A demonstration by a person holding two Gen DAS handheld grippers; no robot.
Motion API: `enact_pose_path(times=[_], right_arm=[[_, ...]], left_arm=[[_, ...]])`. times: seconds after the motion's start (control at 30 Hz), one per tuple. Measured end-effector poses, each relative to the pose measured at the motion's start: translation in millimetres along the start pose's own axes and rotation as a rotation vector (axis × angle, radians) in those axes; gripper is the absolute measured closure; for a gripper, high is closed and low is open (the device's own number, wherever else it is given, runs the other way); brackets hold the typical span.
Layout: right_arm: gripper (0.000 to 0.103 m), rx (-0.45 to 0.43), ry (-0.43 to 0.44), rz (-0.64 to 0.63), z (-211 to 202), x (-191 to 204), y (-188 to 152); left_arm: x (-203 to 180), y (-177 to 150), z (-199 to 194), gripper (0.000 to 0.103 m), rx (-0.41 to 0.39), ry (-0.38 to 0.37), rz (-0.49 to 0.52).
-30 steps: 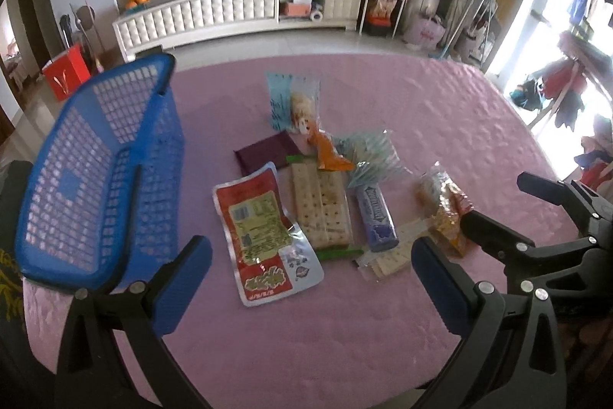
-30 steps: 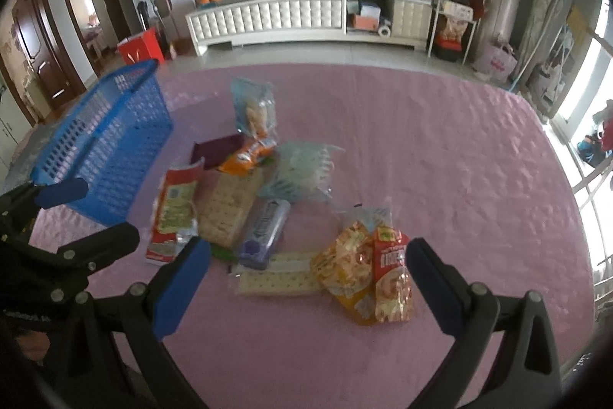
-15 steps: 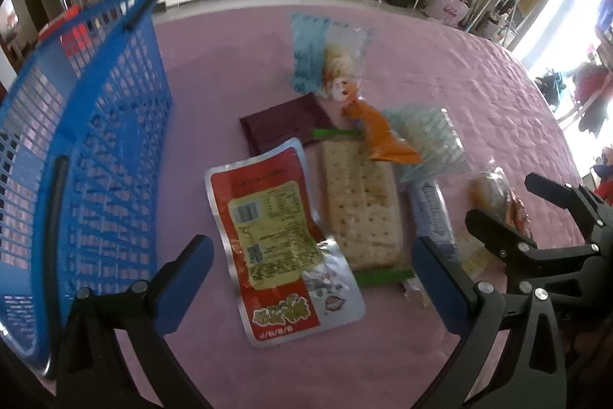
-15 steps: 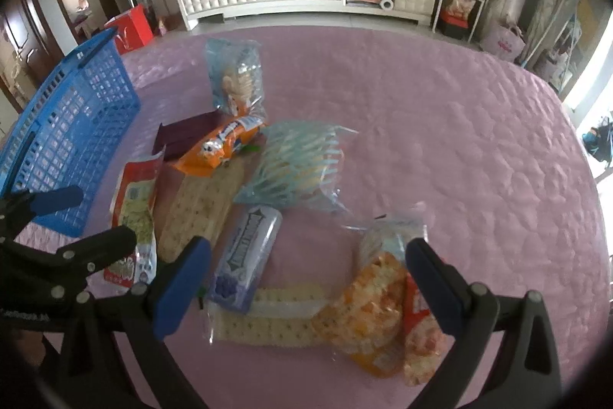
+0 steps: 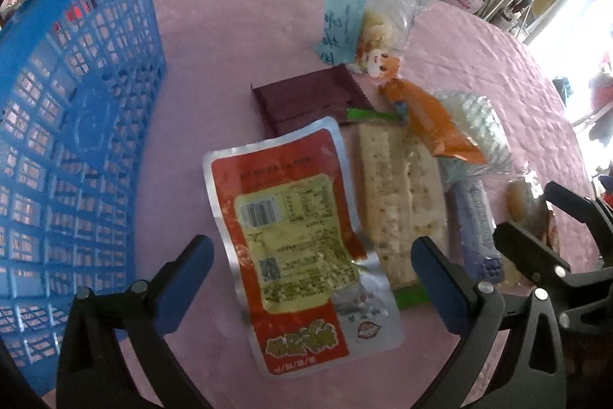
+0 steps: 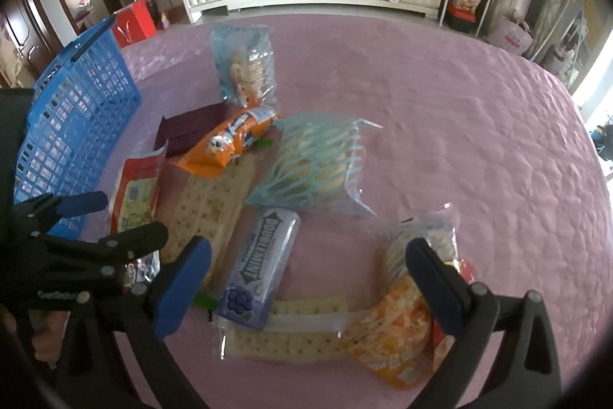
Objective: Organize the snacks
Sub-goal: 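Move left tool to red-and-white packet while right tool approaches blue-striped clear bag, then grasp red-and-white packet with left tool while right tool grasps blue-striped bag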
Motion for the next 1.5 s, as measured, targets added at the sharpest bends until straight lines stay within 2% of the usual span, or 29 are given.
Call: enact_pose_path(times=[0.13,0.23,0.33,0.37,0.4,0.47,0.63,0.7,0.93,1.1,1.4,1.5], right_arm=[[0.000,0.003,0.000,0.002,2,-1,0],[0.000,0.007,-0.001,-0.002,3,-1,-1],[0.000,0.009,-0.006,0.011,2,-3,-4],[0.000,0.008,-0.007,0.021,2,-6,-5],[0.000,0.007,-0.006,0.028,1,-7,-6],[0.000,0.004,0.000,0.050,-2,-11,-8],[0.000,0.003,0.011,0.068,-6,-12,-12],[0.000,0.001,0.021,0.076,-10,-13,-13],[0.000,0.005,0.006,0.088,-14,-11,-10],[0.000,-0.001,-0.009,0.051,-13,-4,7],[0.001,0.020,-0.041,0.040,22,-5,38],[0.006,0.034,-0.063,0.045,37,-8,42]], left_arm=[[2,2,18,0.000,0.039,0.031,-0.012],[3,4,19,0.000,0.015,0.026,-0.017],[7,5,20,0.005,0.009,0.028,-0.040],[12,3,17,0.012,0.005,0.032,-0.053],[16,0,13,0.025,-0.001,0.041,-0.059],[19,-4,8,0.037,-0.007,0.059,-0.057],[27,-7,2,0.046,-0.016,0.025,-0.069],[33,-8,-6,0.060,-0.033,-0.005,-0.084],[35,-15,-14,0.065,-0.031,-0.043,-0.077],[38,-17,-14,0.065,-0.022,-0.072,-0.090],[33,-6,-5,0.062,-0.028,-0.089,-0.104],[32,2,2,0.060,-0.021,-0.093,-0.113]])
Point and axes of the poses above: each gripper's, at about its wrist camera, not at the fingertips, and z roughly the way its jaws point, x to its left, y to its top, the point moved 1 cm from there along z, roughly the way its jaws point, and after that the axes turned 12 degrees about y, right-handed, at the moved point
